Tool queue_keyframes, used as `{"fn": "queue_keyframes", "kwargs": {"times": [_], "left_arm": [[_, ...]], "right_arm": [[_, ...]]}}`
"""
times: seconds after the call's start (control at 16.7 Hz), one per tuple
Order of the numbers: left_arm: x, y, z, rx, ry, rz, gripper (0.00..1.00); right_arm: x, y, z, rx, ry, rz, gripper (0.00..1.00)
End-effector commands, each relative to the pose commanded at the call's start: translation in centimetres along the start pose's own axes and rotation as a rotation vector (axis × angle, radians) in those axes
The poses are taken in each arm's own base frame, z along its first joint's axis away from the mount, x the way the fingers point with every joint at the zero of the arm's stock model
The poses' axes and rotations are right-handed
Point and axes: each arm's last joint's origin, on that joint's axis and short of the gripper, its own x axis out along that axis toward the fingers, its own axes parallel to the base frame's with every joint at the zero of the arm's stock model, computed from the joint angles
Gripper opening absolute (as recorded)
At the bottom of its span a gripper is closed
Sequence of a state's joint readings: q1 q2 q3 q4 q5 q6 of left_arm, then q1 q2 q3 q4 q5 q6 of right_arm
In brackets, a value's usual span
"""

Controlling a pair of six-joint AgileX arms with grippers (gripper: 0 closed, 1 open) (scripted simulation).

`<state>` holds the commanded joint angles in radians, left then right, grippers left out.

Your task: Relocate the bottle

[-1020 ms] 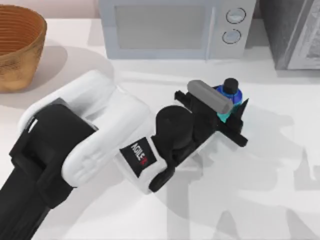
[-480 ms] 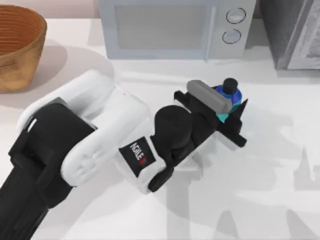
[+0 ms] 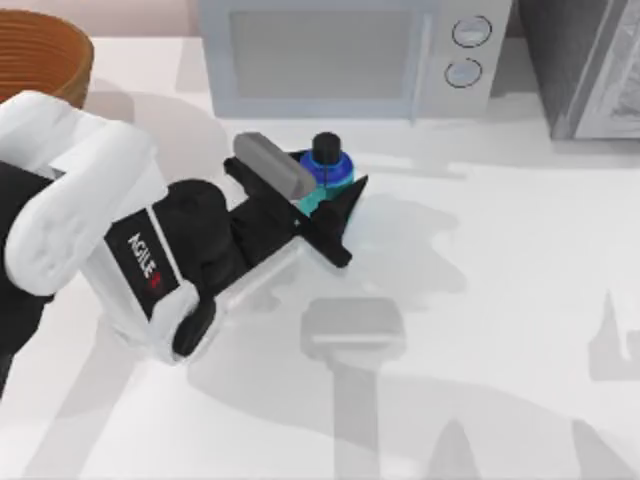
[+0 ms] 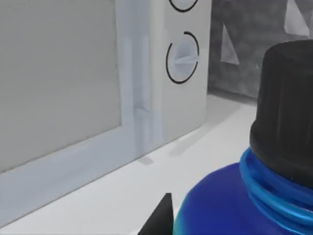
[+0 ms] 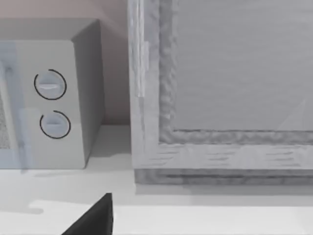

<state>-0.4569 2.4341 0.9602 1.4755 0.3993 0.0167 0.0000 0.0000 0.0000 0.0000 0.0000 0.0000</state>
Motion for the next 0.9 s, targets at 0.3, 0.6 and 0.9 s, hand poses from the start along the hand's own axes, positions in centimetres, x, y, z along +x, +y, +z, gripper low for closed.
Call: {"fn": "queue_keyframes", "kwargs": {"times": [0.3,0.6,0.9], "left_arm": [[-9.7,6.9,1.1,-0.002,0.007,0.029,0.00],[-18.2,9.2,2.4,-0.004,0.008,0.052,0.00],[-20.2,9.3,2.7,-0.005,0.008,0.056,0.00]], "right_arm": [[0.0,0.0,0.0,0.000,0.000,0.000,1.00],[0.0,0.0,0.0,0.000,0.000,0.000,1.00],[0.0,0.0,0.0,0.000,0.000,0.000,1.00]]}}
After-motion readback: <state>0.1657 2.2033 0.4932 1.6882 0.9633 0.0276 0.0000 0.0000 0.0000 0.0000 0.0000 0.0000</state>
